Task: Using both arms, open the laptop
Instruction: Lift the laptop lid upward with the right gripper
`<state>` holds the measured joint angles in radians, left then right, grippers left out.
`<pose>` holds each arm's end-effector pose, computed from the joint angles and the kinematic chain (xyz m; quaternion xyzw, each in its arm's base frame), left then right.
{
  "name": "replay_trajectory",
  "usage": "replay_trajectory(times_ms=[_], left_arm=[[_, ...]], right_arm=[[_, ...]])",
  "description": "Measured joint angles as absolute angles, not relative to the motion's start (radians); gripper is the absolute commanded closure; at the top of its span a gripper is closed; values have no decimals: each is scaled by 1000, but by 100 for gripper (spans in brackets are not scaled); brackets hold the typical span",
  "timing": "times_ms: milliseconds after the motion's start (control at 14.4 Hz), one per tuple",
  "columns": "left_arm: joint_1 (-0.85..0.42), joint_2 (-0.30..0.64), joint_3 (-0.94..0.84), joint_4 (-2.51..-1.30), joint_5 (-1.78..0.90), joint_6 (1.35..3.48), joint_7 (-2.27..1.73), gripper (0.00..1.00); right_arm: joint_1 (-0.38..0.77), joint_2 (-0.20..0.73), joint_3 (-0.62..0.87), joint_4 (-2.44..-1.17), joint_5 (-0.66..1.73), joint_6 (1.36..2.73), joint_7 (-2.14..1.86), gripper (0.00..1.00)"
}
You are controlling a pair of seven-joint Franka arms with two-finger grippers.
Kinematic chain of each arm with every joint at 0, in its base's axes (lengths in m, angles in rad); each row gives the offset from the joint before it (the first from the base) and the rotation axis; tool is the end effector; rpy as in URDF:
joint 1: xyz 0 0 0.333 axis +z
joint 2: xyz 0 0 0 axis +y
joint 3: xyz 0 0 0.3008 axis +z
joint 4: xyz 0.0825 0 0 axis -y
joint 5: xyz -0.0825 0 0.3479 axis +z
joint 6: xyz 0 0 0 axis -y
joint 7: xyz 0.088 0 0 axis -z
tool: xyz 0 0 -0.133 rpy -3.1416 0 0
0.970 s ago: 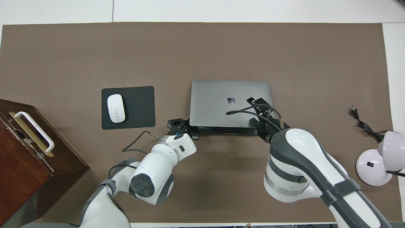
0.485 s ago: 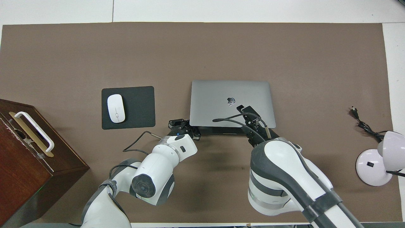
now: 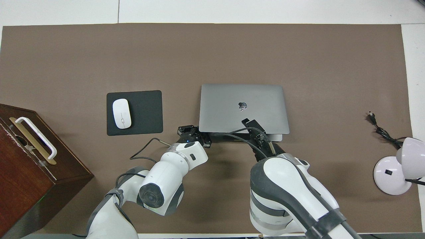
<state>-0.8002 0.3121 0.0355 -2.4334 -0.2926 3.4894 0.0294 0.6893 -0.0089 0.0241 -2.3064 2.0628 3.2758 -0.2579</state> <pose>0.4087 -0.3411 0.2649 0.9053 -0.2246 0.3368 0.1284 0.4019 0.2254 0.3482 -0.7765 0.4998 -0.1679 0.3450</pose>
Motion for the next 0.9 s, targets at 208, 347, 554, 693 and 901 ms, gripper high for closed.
replay_trajectory(times_ms=[208, 347, 554, 693, 901], left_arm=[[-805, 313, 40, -2434, -293, 3492, 30, 100], [-805, 313, 40, -2434, -293, 3492, 30, 100], [-806, 314, 40, -2434, -293, 3493, 30, 100], [-806, 314, 40, -2434, -293, 3493, 30, 100], [-806, 314, 40, -2434, -293, 3494, 30, 100]], right_arm=[[687, -2, 23, -2309, 2063, 3275, -258, 0], [687, 4, 22, -2312, 2063, 3275, -258, 0], [686, 14, 20, -2312, 2063, 3275, -258, 0], [685, 20, 20, -2312, 2063, 3271, -258, 0], [652, 35, 20, -2312, 2063, 3237, -270, 0]])
